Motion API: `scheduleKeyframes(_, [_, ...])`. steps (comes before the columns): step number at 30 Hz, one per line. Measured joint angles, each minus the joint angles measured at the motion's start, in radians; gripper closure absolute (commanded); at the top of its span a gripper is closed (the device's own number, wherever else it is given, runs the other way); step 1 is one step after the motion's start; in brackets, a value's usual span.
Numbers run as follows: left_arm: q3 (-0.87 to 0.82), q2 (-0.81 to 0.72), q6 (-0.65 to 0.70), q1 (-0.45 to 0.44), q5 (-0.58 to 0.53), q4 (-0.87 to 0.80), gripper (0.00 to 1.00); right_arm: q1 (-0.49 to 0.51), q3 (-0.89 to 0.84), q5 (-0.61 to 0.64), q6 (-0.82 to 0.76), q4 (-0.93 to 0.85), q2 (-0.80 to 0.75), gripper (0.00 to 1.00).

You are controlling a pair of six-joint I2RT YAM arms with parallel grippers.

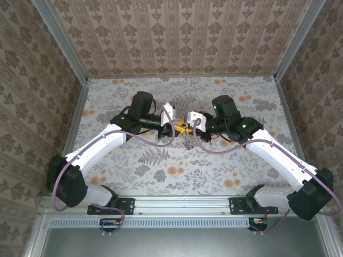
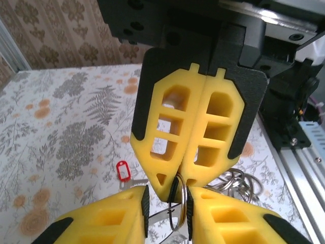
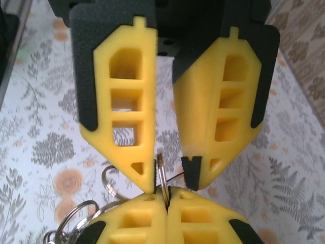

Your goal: Put the keys on the keyring

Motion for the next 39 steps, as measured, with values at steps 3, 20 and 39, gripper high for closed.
scheduleKeyframes(3, [0.0,0.008,0.031,-0.014,-0.029,-0.034,0.99,0.008,0.006,0.03,-0.007,-0.034,0.018,1.0])
scheduleKeyframes(20, [-0.121,-0.065,-0.006,0.064,0.169,0.19,1.0,-0.114,-0.19,-0.289,0.154,0.289,-0.101,0.73])
scheduleKeyframes(39, [-0.126,-0.045,-0.148,0.054,0.337,0.407,1.0,-0.116,-0.19,-0.394,0.187,0.404,-0.071,0.73])
